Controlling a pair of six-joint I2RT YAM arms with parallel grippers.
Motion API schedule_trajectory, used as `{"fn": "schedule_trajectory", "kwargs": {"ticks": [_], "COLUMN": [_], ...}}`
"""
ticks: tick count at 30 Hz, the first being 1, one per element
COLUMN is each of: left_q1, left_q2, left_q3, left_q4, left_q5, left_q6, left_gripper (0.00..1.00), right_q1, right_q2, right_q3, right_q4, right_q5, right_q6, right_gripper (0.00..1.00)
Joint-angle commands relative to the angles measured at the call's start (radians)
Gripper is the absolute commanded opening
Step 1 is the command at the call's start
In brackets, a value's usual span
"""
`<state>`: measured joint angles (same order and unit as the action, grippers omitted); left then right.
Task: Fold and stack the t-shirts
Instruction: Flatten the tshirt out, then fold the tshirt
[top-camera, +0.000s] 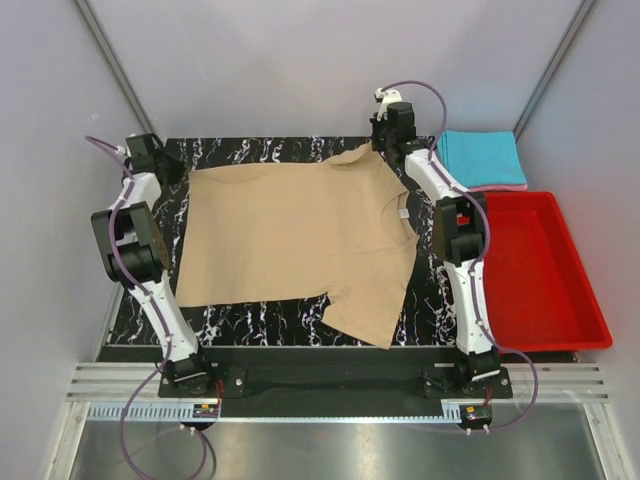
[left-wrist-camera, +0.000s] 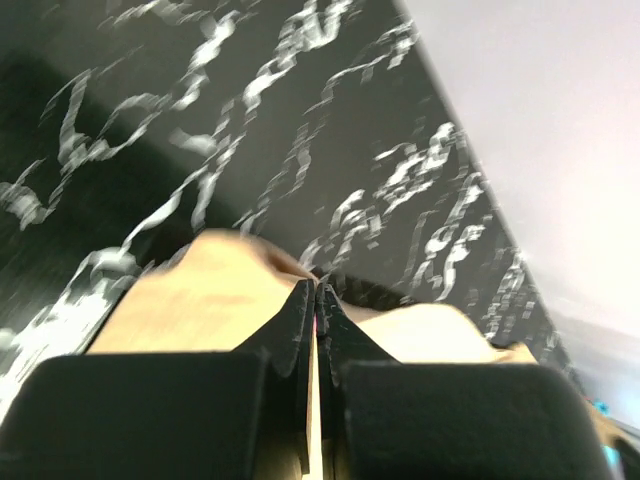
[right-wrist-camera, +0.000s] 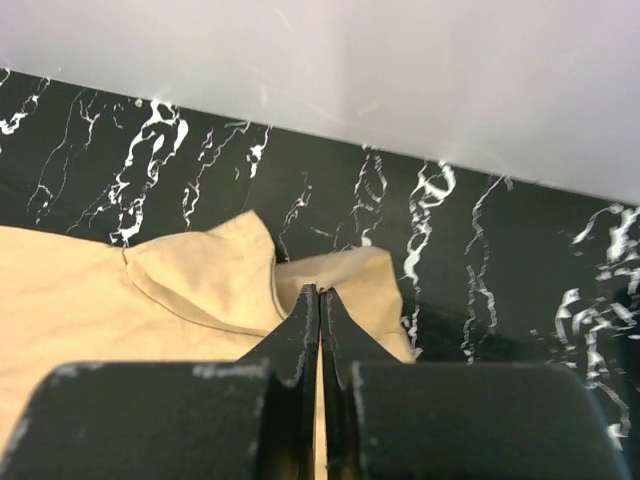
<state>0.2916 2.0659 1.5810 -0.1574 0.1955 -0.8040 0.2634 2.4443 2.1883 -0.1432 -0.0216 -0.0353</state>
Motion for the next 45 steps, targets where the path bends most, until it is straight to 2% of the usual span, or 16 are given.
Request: {"fn": "schedule_trajectory", "kwargs": {"ticks": [1, 4, 12, 19, 23, 26, 31, 37, 41, 45], "left_q1": [0.017, 0.021, 0.032, 0.052, 0.049, 0.05, 0.05, 0.05, 0.049, 0.049], "left_q2": [0.046, 0.086, 0.042, -0.013, -0.038, -0.069, -0.056, -0.099, -0.127, -0.141], "left_q3": [0.126, 0.168, 0.1, 0.139, 0.105, 0.036, 0.051, 0.008, -0.038, -0.084], "left_q4": [0.053, 0.024, -0.004, -0.169, -0.266, -0.274, -0.373, -0.418, -0.429, -0.429], "left_q5": [0.09, 0.111, 0.127, 0.151, 0.154, 0.144, 0.136, 0.079, 0.018, 0.006], "left_q6": [0.015, 0.014, 0.022, 0.058, 0.118, 0.149, 0.203, 0.235, 0.243, 0.247], "left_gripper": [0.0, 0.0, 0.0, 0.0, 0.0, 0.0, 0.0, 0.0, 0.0, 0.0], "right_q1": [-0.012, -0.016, -0.026, -0.027, -0.027, -0.029, -0.029, -0.029, -0.029, -0.027], "right_q2": [0.002, -0.005, -0.099, -0.18, -0.258, -0.32, -0.419, -0.553, -0.602, -0.628], "right_q3": [0.093, 0.088, -0.001, -0.022, -0.158, -0.226, -0.354, -0.533, -0.684, -0.759], "right_q4": [-0.01, -0.027, -0.048, -0.176, -0.171, -0.167, -0.168, -0.142, -0.119, -0.076], "right_q5": [-0.04, -0.032, -0.011, 0.046, 0.025, 0.026, 0.066, 0.037, 0.031, 0.025], "right_q6": [0.055, 0.061, 0.061, 0.095, 0.143, 0.184, 0.196, 0.192, 0.195, 0.198], "right_gripper": [0.0, 0.0, 0.0, 0.0, 0.0, 0.0, 0.0, 0.0, 0.0, 0.0]}}
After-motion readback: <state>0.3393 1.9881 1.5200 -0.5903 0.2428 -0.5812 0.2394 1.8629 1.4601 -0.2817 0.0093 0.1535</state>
